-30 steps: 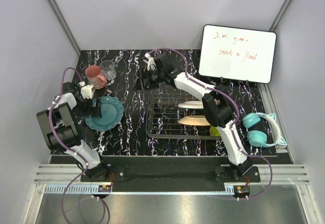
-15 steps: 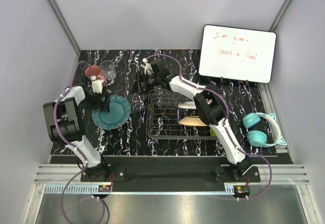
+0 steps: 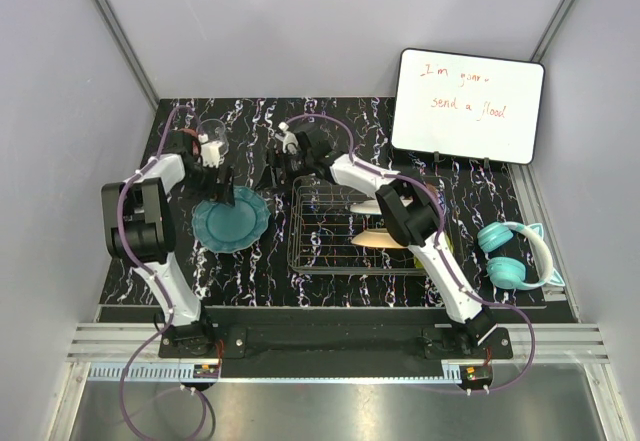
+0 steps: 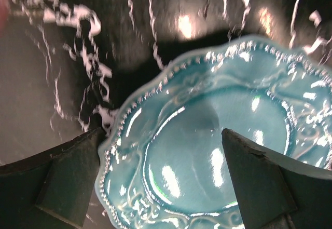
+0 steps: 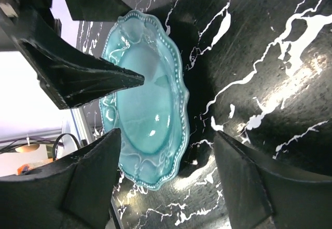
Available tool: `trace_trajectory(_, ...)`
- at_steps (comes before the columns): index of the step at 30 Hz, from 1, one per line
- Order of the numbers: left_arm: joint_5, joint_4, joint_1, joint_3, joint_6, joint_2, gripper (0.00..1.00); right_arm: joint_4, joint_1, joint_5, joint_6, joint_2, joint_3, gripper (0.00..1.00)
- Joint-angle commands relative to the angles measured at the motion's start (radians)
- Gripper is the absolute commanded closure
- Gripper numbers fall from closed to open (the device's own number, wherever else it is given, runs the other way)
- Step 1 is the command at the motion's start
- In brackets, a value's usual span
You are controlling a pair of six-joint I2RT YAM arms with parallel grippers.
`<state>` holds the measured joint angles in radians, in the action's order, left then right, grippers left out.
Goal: Load the mixed dishes into the dish rack
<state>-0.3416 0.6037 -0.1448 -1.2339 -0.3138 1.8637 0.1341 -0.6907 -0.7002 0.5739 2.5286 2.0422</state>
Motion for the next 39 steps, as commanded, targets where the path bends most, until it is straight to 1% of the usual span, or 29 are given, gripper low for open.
trace_trajectory(1,-0.065,-0.015,0.013,-0.073,0.042,0.029,0.01,-0.051,0.002,-0.041,0.029,0.033,0.019,0.23)
trace_trajectory(5,-0.069,0.042,0.004,-0.13,0.032,0.009,0.01,-0.062,0.013,-0.05,0.034,0.045,0.001,0.23)
trace_trajectory(8,-0.071,0.14,-0.028,-0.133,-0.022,-0.072,0.01,-0.07,0.019,-0.062,0.04,0.059,0.01,0.23)
trace_trajectory(9,-0.068,0.162,-0.038,-0.125,-0.068,-0.122,0.01,-0.076,0.019,-0.065,0.043,0.065,0.015,0.23)
trace_trajectory(11,-0.056,0.226,-0.073,-0.093,-0.122,-0.168,0.01,-0.088,0.019,-0.08,0.056,0.084,0.026,0.23)
trace_trajectory(12,-0.05,0.255,-0.082,-0.079,-0.189,-0.204,0.01,-0.097,0.019,-0.082,0.063,0.097,0.032,0.23)
trace_trajectory(13,-0.039,0.283,-0.1,-0.047,-0.227,-0.219,0.01,-0.102,0.019,-0.087,0.073,0.107,0.036,0.23)
trace_trajectory(14,-0.013,0.344,-0.111,-0.03,-0.267,-0.23,0.01,-0.106,0.019,-0.091,0.078,0.113,0.045,0.23)
trace_trajectory(15,-0.001,0.376,-0.122,-0.013,-0.348,-0.245,0.01,-0.11,0.019,-0.094,0.081,0.12,0.05,0.24)
trace_trajectory(17,0.027,0.428,-0.163,0.045,-0.415,-0.259,0.01,-0.111,0.019,-0.099,0.087,0.136,0.059,0.24)
trace_trajectory(18,0.044,0.438,-0.176,0.062,-0.474,-0.271,0.01,-0.111,0.019,-0.101,0.089,0.142,0.061,0.24)
trace_trajectory(20,0.1,0.435,-0.194,0.118,-0.521,-0.287,0.01,-0.111,0.019,-0.107,0.087,0.145,0.067,0.25)
trace_trajectory(22,0.127,0.436,-0.184,0.164,-0.573,-0.296,0.01,-0.113,0.02,-0.111,0.09,0.148,0.07,0.25)
trace_trajectory(24,0.174,0.433,-0.158,0.195,-0.599,-0.291,0.01,-0.111,0.019,-0.119,0.087,0.154,0.081,0.24)
trace_trajectory(26,0.228,0.407,-0.105,0.238,-0.602,-0.282,0.01,-0.11,0.019,-0.127,0.087,0.156,0.091,0.24)
trace_trajectory(28,0.239,0.389,-0.075,0.246,-0.59,-0.267,0.01,-0.11,0.019,-0.128,0.087,0.165,0.098,0.24)
trace_trajectory(39,0.185,0.291,-0.049,0.107,-0.472,-0.114,0.01,-0.126,0.02,-0.145,0.101,0.177,0.093,0.26)
